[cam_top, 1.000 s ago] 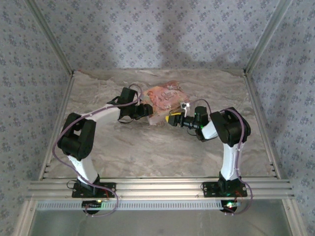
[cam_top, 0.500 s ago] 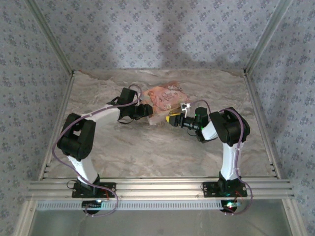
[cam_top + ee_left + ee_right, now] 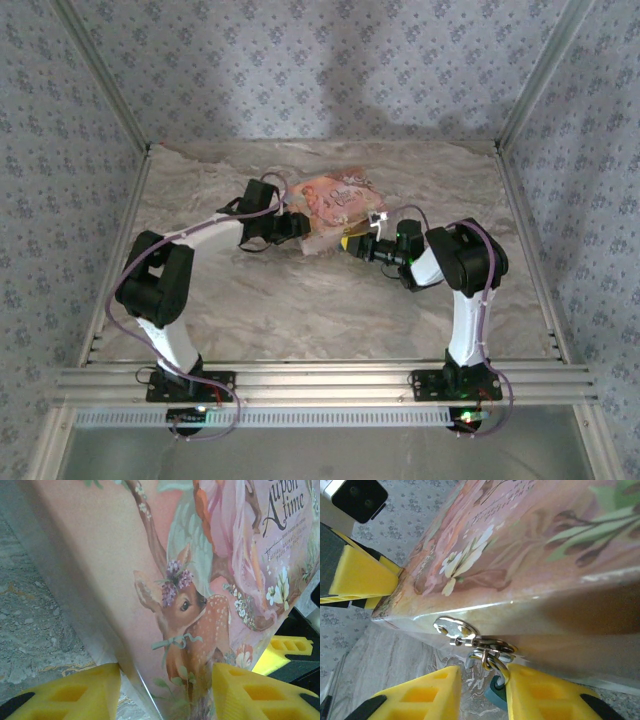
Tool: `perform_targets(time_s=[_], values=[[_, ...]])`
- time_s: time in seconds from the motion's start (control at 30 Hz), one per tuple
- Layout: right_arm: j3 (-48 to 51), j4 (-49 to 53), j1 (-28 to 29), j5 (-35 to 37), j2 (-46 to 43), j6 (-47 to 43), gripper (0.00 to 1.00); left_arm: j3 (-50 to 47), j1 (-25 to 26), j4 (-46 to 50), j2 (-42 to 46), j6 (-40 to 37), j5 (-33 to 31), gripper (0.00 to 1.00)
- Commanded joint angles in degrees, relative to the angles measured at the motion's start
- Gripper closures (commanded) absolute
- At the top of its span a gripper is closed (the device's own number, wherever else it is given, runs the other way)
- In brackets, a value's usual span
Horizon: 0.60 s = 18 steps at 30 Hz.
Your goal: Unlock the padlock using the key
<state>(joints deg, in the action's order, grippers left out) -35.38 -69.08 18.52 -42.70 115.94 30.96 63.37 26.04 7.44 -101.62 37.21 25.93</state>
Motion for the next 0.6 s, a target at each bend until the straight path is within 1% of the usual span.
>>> perform_targets(time_s=[0.0,0.1,0.43,0.57], values=[[0.04,-2.40,0.70,-1.93,-0.86,-2.04,0.74,-1.84,0.69,3.72,-0.24,0.15,-1.50,0.50],[0.24,-1.55,0.68,-1.62,-1.06,-2.56,0.78,-1.79,0.70,3.72,-0.24,0.19,-1.51,0.50],[0.66,-0.39,0.56,-0.20,-1.68,-2.92,0.96,-2.07,0.71,3.72,0.02,0.22,-1.85,0.50],[1.36,-0.95,0.36,0.66,-2.44,-2.36,1.00,-2.27,0.76,3.74,0.15,0.20,-1.88,0.50]])
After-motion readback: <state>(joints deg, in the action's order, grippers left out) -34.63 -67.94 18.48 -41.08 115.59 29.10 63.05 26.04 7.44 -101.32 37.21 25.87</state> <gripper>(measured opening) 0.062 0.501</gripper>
